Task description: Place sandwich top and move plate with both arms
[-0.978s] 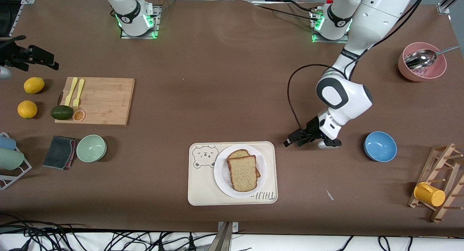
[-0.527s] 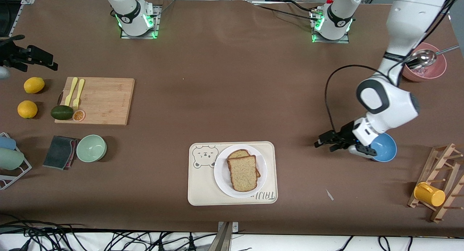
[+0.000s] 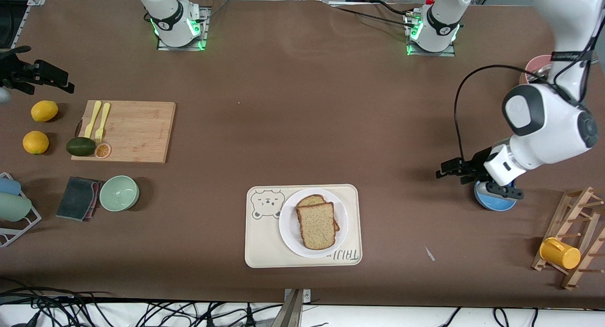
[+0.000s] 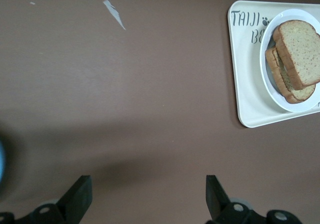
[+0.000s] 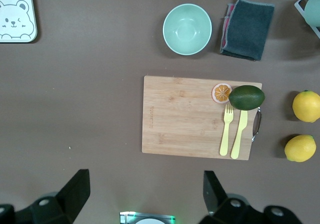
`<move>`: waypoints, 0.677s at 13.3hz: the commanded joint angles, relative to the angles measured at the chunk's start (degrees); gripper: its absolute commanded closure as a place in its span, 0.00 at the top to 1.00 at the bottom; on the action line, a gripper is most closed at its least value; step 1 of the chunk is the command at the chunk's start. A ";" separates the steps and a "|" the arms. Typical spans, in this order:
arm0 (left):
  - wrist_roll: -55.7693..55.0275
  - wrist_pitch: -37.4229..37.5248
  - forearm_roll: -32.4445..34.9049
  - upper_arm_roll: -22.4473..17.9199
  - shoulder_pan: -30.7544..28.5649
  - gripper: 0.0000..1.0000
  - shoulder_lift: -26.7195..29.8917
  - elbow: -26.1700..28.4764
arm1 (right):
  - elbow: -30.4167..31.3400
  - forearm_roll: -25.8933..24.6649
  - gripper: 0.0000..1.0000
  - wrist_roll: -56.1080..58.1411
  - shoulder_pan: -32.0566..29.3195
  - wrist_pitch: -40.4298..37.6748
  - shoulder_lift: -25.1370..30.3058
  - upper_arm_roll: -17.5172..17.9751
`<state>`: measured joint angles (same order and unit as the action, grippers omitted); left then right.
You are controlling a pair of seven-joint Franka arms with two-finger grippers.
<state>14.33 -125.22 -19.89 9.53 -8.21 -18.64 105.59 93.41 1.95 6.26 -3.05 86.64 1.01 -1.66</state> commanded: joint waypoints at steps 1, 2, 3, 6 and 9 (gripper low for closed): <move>-7.79 5.67 8.25 -0.21 -0.32 1.00 6.75 0.84 | 0.80 -0.72 1.00 0.33 -0.29 1.68 0.84 0.16; -11.21 7.86 11.16 -0.21 -0.32 1.00 8.95 0.67 | 0.80 -0.72 1.00 0.42 -0.29 2.30 0.75 0.16; -13.60 10.58 13.71 -0.13 -0.32 1.00 10.71 0.58 | 0.80 -0.81 1.00 0.42 -0.21 2.39 0.75 0.16; -18.80 18.40 19.26 -0.04 -0.32 1.00 15.46 -0.64 | 0.80 -0.72 1.00 0.33 -0.29 2.30 0.75 0.16; -21.87 27.64 22.52 0.05 -0.32 1.00 18.36 -4.51 | 0.72 -0.55 1.00 0.33 -0.29 2.39 0.66 0.16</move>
<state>-4.92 -101.98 0.09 9.39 -8.47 -2.17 103.27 93.57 1.91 6.28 -3.05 88.46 1.01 -1.69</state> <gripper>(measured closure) 0.000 0.000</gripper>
